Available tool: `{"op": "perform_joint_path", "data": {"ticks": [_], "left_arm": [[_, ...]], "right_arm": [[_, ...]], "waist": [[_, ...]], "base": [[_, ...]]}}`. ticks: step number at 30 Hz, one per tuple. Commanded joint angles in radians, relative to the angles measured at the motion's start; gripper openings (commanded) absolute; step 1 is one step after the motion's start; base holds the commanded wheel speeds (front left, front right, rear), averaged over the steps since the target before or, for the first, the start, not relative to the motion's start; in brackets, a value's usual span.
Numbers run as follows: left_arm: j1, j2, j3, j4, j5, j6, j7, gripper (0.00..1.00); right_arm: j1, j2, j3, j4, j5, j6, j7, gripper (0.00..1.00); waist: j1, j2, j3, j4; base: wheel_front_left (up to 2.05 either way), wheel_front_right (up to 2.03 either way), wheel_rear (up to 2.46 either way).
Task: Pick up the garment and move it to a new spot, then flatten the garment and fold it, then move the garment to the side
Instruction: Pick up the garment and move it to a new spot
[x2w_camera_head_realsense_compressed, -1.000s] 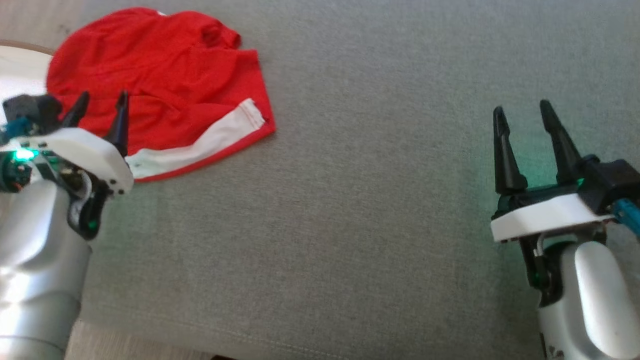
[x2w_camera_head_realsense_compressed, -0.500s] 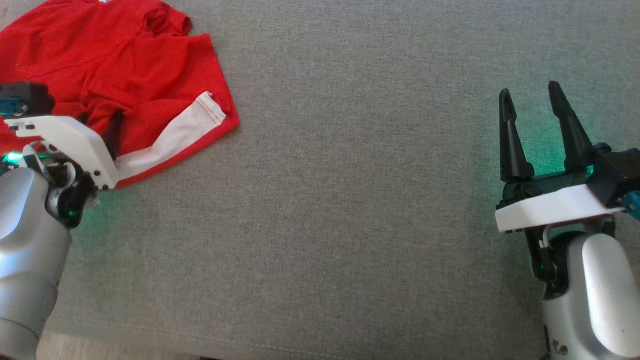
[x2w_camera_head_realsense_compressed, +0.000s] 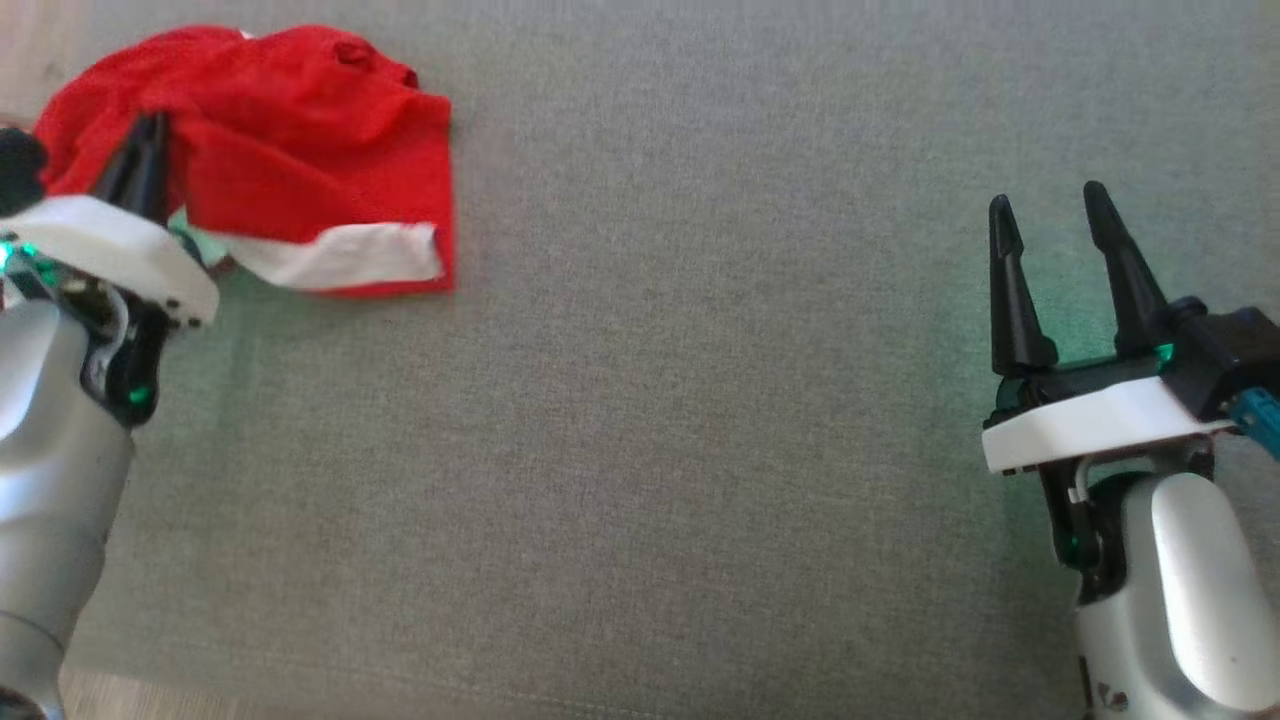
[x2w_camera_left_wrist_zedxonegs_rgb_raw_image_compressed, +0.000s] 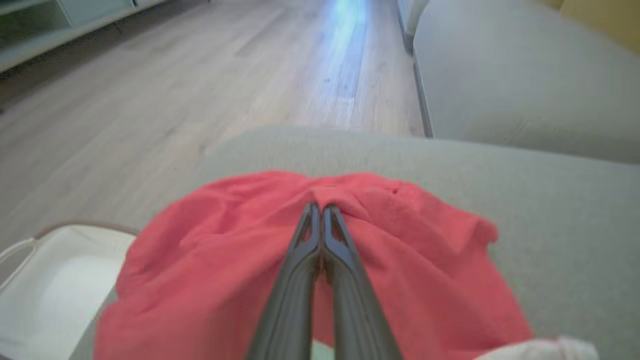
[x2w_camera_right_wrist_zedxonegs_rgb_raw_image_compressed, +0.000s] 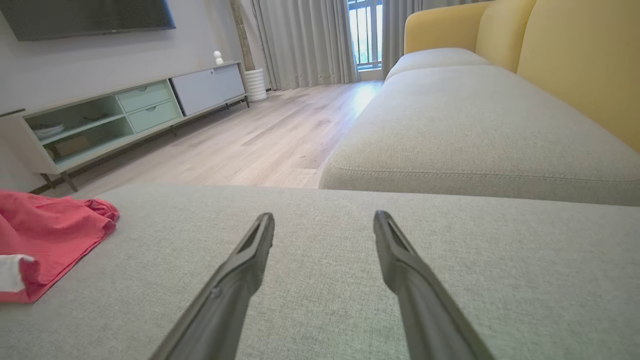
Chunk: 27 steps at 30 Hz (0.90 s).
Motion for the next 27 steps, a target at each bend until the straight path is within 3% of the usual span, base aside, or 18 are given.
{"op": "perform_joint_path", "data": {"ticks": [1,15,27], "left_arm": [[-0.054,0.049,0.031,-0.023,-0.009,0.002,-0.047,0.0],[-0.077,0.011,-0.064,-0.263,-0.011,0.003,-0.084,0.0],[-0.102,-0.083,-0.127,-0.539,0.016,0.076,-0.018,0.0]], "right_arm": [[-0.006,0.0,0.029,-0.016,0.015,0.007,-0.019,1.0],[0.003,0.0,0.05,0.08,0.093,0.007,-0.099,1.0],[-0.026,0.0,0.07,0.143,0.145,0.007,-0.159,1.0]], "waist": [[0.0,0.0,-0.045,-0.005],[0.0,0.0,-0.156,-0.088],[0.0,0.0,-0.16,-0.244]], "base": [[0.0,0.0,0.0],[0.0,0.0,0.0],[0.0,0.0,0.0]]}}
